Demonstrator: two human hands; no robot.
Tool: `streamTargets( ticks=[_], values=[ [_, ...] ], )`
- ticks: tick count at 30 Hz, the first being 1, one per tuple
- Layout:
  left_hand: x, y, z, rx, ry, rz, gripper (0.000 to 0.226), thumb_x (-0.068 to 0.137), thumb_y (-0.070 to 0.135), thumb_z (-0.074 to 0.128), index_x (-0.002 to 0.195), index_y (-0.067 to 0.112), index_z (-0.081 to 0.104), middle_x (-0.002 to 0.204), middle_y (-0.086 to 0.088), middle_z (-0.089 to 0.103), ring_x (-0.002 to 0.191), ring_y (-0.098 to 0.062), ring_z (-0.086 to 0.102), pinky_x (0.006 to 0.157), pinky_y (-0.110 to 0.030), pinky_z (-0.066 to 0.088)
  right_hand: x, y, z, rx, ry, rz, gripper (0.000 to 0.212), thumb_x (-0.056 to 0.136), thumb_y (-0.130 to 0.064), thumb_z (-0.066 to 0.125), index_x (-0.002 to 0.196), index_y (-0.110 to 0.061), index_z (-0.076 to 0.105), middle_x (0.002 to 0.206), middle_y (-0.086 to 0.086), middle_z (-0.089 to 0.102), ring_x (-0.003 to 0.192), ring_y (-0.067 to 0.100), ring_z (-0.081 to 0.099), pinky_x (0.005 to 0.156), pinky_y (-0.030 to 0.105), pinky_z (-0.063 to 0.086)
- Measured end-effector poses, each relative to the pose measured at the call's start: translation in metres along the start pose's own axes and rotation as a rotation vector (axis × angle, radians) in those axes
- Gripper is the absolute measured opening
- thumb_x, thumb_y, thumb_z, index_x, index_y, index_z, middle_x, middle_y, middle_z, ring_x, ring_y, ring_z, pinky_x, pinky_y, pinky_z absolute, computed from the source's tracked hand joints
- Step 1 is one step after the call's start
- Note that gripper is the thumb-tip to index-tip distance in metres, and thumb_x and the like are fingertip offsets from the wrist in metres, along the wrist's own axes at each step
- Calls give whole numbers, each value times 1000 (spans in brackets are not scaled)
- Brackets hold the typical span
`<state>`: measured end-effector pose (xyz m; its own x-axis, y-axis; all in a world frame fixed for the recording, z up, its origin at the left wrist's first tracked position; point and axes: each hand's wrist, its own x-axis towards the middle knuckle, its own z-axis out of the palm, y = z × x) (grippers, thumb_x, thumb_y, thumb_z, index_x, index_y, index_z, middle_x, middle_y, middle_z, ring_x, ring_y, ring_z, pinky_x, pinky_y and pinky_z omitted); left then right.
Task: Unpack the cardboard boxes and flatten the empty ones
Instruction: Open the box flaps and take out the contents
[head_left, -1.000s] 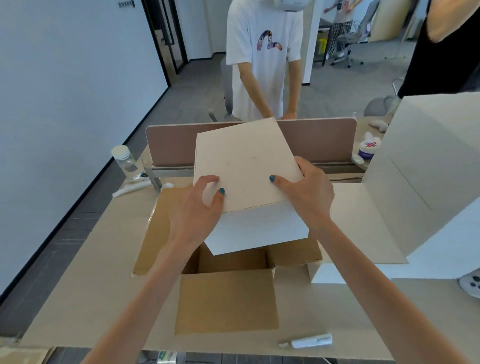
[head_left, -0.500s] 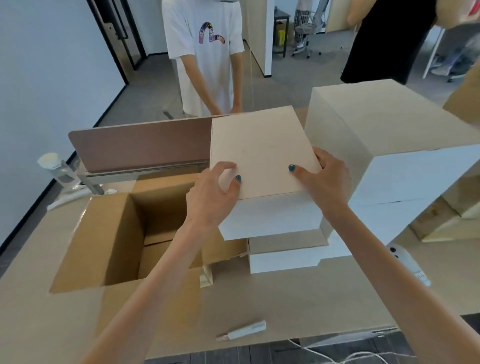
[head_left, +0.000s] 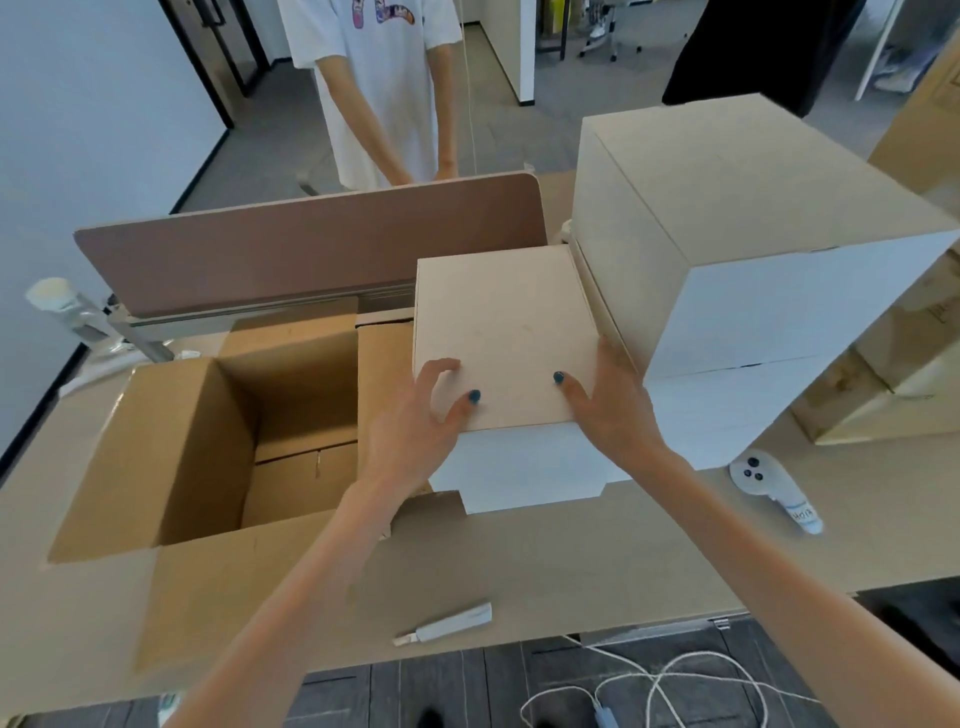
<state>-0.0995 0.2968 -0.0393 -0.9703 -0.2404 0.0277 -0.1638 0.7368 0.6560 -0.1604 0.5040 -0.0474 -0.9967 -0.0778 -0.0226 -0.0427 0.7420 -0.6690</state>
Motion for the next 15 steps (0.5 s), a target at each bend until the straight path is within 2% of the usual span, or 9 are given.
streamTargets(
  ticks=[1, 3, 6, 8, 10, 12, 15],
  values=[
    [-1, -2, -2, -7, -35, -5, 45, 92, 54, 59, 132, 42, 42, 126, 9, 47, 88, -14, 56, 71, -29, 53, 0, 1, 0, -55, -21, -36, 62, 99, -41, 44, 148, -10, 23, 153, 9, 27, 140, 26, 26, 106, 42, 33],
    [-4, -8, -6, -3, -110, 13, 69, 80, 60, 69, 139, 43, 37, 138, 7, 38, 111, -17, 50, 89, -35, 52, -2, -1, 0, -176, -36, -148, 61, 101, -40, 38, 152, -13, 17, 160, 5, 6, 147, 21, 6, 114, 39, 23],
    [-7, -19, -7, 23, -166, 94, 93, 67, 54, 82, 145, 39, 34, 153, 4, 20, 132, -21, 33, 108, -40, 43, -6, -1, 0, -271, -100, -349, 70, 96, -55, 37, 152, -16, 20, 162, 1, 1, 149, 16, -1, 120, 34, 9],
    [-7, -24, -2, 32, -120, 130, 93, 69, 41, 87, 145, 36, 35, 155, 4, 16, 135, -23, 31, 110, -44, 43, -9, 2, -2, -304, -173, -452, 88, 85, -70, 40, 153, -17, 18, 162, -2, 4, 149, 12, -1, 122, 34, 3],
    [-6, -25, 4, 33, -62, 149, 89, 71, 32, 88, 144, 33, 37, 155, 3, 17, 135, -24, 31, 111, -43, 42, -7, 7, -7, -334, -220, -513, 100, 76, -74, 52, 154, -21, 17, 162, -4, 4, 148, 10, -3, 122, 35, 2],
    [-5, -22, 6, 12, -42, 141, 88, 70, 30, 89, 143, 31, 41, 156, 2, 19, 136, -24, 30, 112, -41, 39, 0, 13, -12, -372, -225, -563, 96, 78, -63, 63, 154, -26, 17, 162, -4, 5, 148, 10, -1, 122, 36, 6],
    [0, -19, 9, 2, -33, 143, 88, 69, 30, 90, 143, 31, 43, 156, 1, 20, 137, -23, 28, 113, -40, 34, 8, 19, -18, -400, -230, -581, 86, 84, -49, 66, 153, -28, 18, 162, -3, 7, 149, 12, 2, 121, 34, 8]
  ],
)
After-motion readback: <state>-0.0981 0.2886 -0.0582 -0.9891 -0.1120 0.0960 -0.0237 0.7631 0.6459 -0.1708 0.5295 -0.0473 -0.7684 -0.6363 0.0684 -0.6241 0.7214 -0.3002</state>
